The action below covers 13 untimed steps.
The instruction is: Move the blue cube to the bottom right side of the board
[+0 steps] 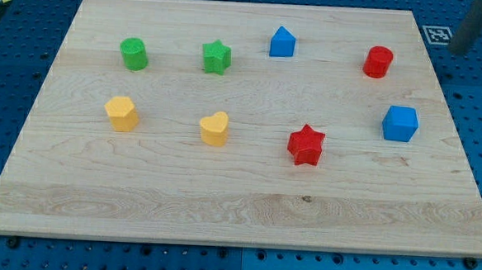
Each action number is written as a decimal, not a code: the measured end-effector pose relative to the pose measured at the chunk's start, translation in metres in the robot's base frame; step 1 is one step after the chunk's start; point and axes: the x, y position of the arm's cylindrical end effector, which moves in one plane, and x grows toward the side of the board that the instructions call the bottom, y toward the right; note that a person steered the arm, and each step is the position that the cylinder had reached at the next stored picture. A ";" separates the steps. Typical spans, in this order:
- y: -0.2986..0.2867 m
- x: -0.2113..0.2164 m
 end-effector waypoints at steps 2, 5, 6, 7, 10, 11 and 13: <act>-0.084 0.129; -0.149 0.086; -0.148 0.096; -0.087 0.117; -0.121 0.089; -0.158 0.094; -0.122 0.153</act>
